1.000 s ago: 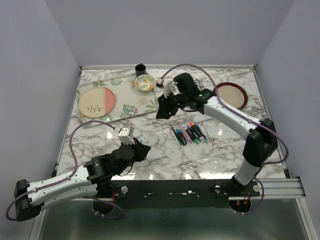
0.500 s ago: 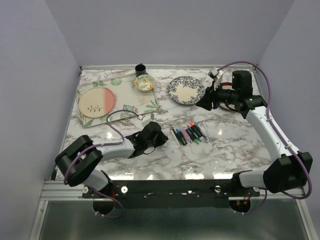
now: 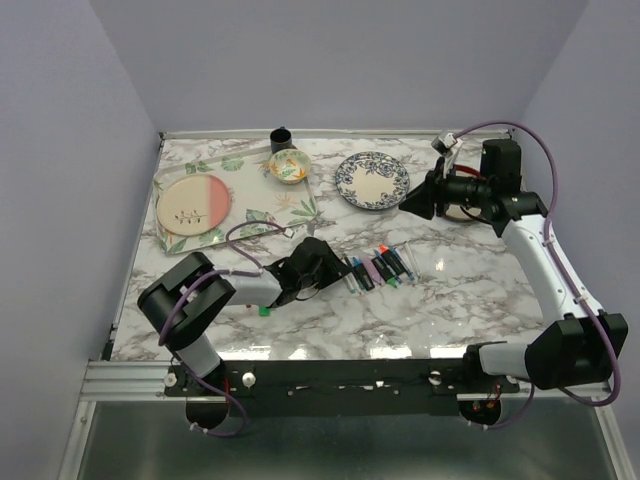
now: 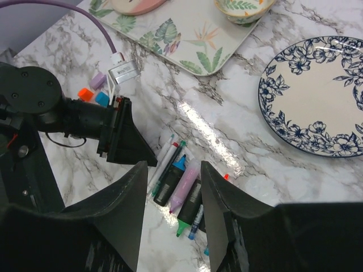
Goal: Open the pen caps
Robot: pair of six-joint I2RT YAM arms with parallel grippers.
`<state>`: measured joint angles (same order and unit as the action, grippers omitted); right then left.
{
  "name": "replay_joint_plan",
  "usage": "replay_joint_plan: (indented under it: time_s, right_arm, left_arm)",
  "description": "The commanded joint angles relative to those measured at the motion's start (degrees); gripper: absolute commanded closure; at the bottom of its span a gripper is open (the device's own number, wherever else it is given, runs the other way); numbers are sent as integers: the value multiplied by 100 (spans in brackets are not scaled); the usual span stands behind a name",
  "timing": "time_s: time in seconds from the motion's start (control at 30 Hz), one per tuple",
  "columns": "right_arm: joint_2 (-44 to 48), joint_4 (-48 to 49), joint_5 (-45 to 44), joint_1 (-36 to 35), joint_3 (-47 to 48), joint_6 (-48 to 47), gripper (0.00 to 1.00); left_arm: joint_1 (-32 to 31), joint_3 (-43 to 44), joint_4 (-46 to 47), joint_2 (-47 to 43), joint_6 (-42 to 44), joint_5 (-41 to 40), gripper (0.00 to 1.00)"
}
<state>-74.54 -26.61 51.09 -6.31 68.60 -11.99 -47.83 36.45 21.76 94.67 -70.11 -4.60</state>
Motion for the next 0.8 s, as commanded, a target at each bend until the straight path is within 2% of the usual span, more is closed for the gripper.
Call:
replay_joint_plan:
  time_s: [0.0, 0.23, 0.4, 0.53, 0.67, 0.77]
  right_arm:
    - [98, -63, 253, 94, -39, 21, 50]
    - [361, -64, -99, 331, -206, -321, 50]
    - [870, 288, -327, 761, -601, -260, 49]
    - [1512, 499, -556, 1122, -979, -76, 45]
    - [2188, 648, -1065, 1395, -1287, 29, 33]
    - [2304, 316, -1048, 1623, -1086, 56, 27]
  left_arm:
    - [55, -138, 83, -361, 93, -67, 49]
    - [72, -322, 31, -1194, 874, -58, 32]
    - [169, -437, -188, -2232, 1779, -32, 13]
    - [423, -33, -1286, -3452, 2728, -208, 1]
    - [1064, 668, -2822, -4210, 3678, -86, 1]
    - [1846, 977, -3517, -4597, 4258, 380, 1]
